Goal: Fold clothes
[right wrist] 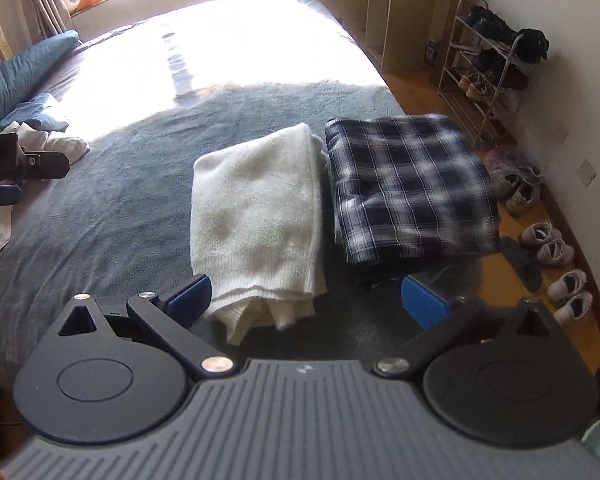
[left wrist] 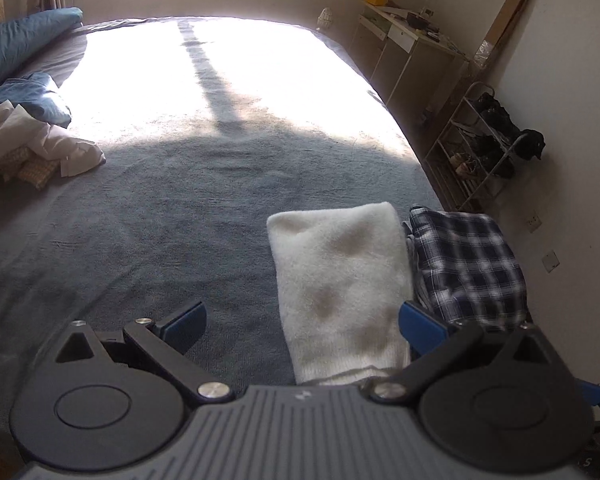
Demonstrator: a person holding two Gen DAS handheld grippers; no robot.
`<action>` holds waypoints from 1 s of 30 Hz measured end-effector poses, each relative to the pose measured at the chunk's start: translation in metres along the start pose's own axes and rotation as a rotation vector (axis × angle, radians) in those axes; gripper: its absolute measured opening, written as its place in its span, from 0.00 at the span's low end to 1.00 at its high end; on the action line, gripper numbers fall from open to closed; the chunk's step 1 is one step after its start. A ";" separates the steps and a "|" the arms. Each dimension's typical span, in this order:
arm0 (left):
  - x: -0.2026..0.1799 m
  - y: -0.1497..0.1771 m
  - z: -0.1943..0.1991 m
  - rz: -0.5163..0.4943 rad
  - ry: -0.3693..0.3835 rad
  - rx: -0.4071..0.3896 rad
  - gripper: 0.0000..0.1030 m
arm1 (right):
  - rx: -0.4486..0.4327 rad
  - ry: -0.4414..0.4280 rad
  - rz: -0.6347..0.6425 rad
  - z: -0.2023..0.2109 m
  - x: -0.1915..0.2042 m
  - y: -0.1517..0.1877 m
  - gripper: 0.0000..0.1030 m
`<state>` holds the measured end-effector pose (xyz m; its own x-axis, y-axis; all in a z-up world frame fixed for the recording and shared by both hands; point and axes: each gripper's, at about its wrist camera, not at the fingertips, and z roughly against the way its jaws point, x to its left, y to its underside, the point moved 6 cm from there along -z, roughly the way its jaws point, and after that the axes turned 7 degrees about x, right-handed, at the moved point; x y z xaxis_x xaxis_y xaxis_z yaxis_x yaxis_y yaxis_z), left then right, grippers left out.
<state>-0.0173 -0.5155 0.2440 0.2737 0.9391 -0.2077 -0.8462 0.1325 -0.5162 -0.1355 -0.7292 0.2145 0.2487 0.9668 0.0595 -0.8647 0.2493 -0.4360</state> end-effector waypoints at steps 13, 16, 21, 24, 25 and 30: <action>-0.014 -0.003 0.015 0.060 -0.116 -0.025 0.99 | 0.023 0.042 -0.055 -0.010 0.034 -0.002 0.99; -0.011 0.000 0.012 0.074 -0.108 0.009 0.99 | 0.031 0.067 -0.037 -0.012 0.043 -0.004 0.99; -0.011 0.001 0.016 0.068 -0.114 0.031 0.99 | 0.054 0.077 -0.056 -0.010 0.052 -0.003 0.99; -0.012 0.000 0.020 0.061 -0.123 0.036 0.99 | 0.066 0.088 -0.067 -0.009 0.055 0.000 0.99; -0.012 0.000 0.022 0.058 -0.124 0.037 0.99 | 0.068 0.092 -0.072 -0.009 0.056 0.001 0.99; -0.020 0.001 0.031 0.034 -0.092 0.035 0.99 | 0.068 0.101 -0.071 -0.007 0.062 0.007 0.99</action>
